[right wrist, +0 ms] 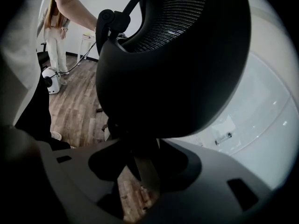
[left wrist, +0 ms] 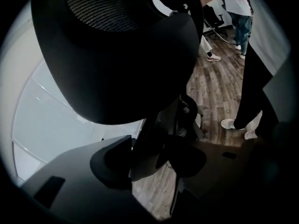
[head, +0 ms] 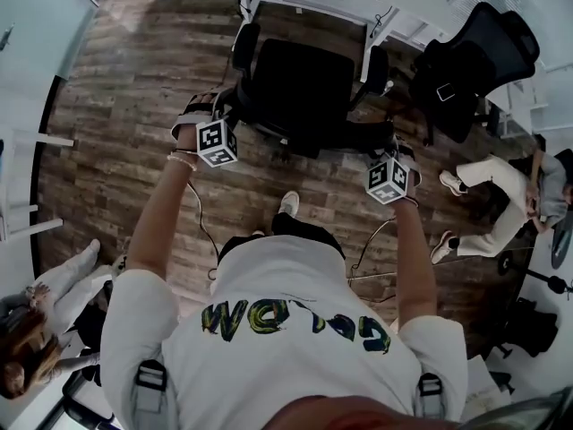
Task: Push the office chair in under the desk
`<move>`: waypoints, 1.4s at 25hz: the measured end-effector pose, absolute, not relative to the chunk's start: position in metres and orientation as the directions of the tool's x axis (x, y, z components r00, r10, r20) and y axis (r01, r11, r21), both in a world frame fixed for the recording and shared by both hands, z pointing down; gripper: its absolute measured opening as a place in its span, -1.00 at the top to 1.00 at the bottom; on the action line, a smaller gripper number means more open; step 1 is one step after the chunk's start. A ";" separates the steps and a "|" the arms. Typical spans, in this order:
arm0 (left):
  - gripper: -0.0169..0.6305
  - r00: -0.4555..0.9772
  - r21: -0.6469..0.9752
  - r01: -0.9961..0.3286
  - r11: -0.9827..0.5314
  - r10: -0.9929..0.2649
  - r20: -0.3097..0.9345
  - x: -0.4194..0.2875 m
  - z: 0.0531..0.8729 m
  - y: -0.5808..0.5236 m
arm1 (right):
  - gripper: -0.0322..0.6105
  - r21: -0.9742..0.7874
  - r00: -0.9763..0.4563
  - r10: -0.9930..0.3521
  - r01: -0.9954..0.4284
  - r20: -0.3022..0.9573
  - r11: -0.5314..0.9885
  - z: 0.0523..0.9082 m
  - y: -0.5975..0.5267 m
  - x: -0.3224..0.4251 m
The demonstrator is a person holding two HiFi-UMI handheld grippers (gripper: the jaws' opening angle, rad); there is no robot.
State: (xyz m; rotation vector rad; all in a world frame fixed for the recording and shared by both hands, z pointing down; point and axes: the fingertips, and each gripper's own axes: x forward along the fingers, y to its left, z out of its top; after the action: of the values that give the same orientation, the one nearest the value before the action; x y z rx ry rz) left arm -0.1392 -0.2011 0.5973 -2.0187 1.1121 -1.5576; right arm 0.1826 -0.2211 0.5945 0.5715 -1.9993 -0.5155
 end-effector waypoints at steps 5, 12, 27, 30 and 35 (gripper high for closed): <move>0.23 0.072 -0.692 -0.379 -0.615 -0.765 0.640 -0.142 0.597 -0.242 | 0.26 0.574 -0.441 -0.586 -0.178 0.680 0.799 0.595 -0.263 0.180; 0.21 0.053 -0.686 -0.394 -0.611 -0.761 0.647 -0.146 0.594 -0.299 | 0.26 0.575 -0.444 -0.586 -0.177 0.678 0.799 0.593 -0.319 0.176; 0.21 0.068 -0.687 -0.399 -0.607 -0.767 0.638 -0.164 0.598 -0.429 | 0.25 0.574 -0.427 -0.596 -0.196 0.680 0.795 0.595 -0.451 0.158; 0.21 0.073 -0.685 -0.396 -0.612 -0.765 0.640 -0.169 0.600 -0.457 | 0.25 0.574 -0.424 -0.599 -0.202 0.679 0.793 0.596 -0.478 0.153; 0.21 0.085 -0.683 -0.385 -0.620 -0.761 0.643 -0.177 0.597 -0.502 | 0.25 0.576 -0.418 -0.604 -0.208 0.678 0.791 0.595 -0.520 0.144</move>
State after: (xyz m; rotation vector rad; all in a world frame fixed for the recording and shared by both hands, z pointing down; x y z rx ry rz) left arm -0.1766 -0.5016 0.5971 -2.0318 1.1361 -1.5476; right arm 0.1443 -0.5202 0.5949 0.6073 -1.9927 -0.5048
